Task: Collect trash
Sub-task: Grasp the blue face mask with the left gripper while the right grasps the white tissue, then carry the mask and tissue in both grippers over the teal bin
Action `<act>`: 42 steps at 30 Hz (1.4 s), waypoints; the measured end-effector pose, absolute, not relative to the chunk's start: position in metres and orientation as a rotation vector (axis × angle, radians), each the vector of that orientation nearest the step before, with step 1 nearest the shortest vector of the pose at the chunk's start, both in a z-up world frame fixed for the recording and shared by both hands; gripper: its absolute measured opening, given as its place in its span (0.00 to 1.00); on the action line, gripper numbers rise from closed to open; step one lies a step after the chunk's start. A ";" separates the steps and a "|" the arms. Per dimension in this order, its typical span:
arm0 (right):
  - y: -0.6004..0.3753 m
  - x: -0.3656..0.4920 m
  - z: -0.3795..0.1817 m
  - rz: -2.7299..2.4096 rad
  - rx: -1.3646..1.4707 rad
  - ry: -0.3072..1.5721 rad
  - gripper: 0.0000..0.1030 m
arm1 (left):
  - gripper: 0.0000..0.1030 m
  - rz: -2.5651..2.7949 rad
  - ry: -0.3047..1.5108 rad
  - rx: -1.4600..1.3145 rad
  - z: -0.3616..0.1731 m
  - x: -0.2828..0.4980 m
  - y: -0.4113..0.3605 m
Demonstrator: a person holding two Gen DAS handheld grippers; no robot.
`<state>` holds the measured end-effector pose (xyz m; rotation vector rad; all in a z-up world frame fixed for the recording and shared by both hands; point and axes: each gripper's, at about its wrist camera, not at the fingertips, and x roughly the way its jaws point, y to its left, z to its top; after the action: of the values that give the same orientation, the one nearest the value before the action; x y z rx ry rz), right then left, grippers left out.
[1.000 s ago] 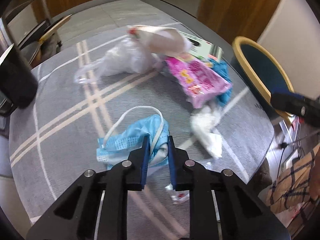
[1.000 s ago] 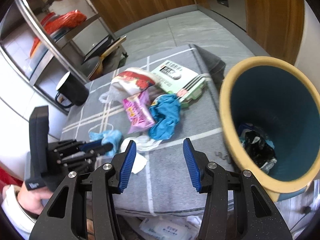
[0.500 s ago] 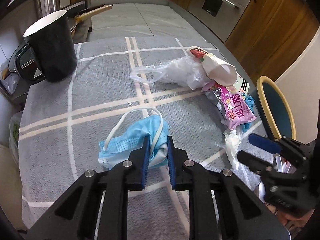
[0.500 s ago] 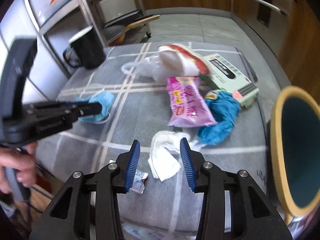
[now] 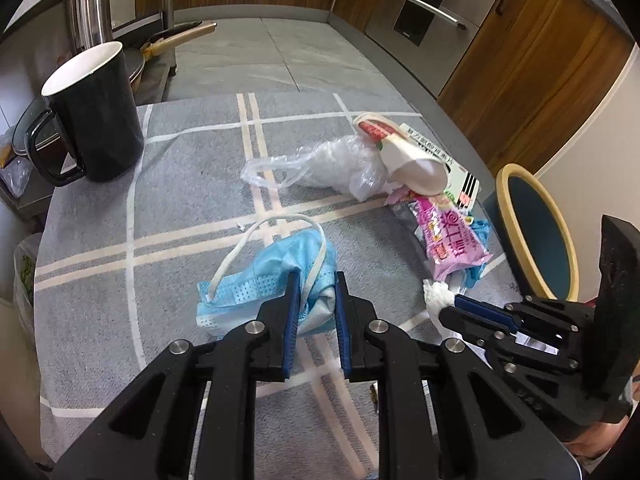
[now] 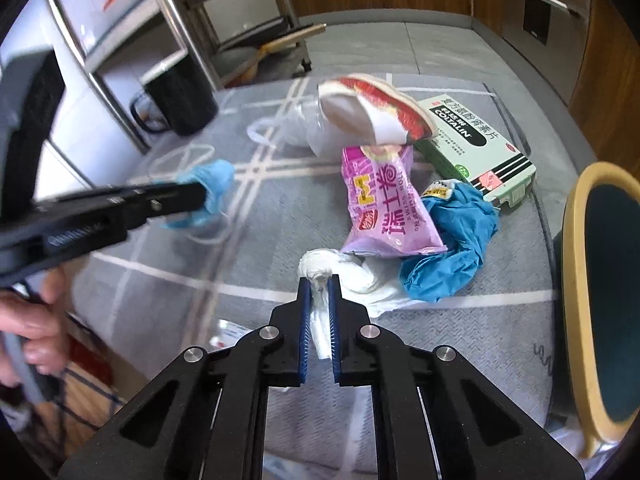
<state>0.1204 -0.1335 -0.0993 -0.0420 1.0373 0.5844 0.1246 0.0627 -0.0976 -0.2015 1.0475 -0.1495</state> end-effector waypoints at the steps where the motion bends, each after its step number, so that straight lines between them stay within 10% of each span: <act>1: -0.136 0.120 -0.095 0.595 -0.017 1.034 0.10 | 0.16 -0.151 1.043 -0.203 -0.096 0.124 0.063; 23: -0.194 0.133 -0.031 0.801 0.592 0.955 0.09 | 0.15 -0.187 0.966 -0.223 -0.065 0.122 0.055; 42: -0.221 0.129 -0.070 0.593 0.470 1.093 0.09 | 0.16 -0.258 0.946 -0.216 -0.053 0.127 0.025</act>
<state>0.1294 -0.2212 -0.0696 0.4704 1.0925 0.5932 0.1265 0.0253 -0.0526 -0.2159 0.9458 -0.2584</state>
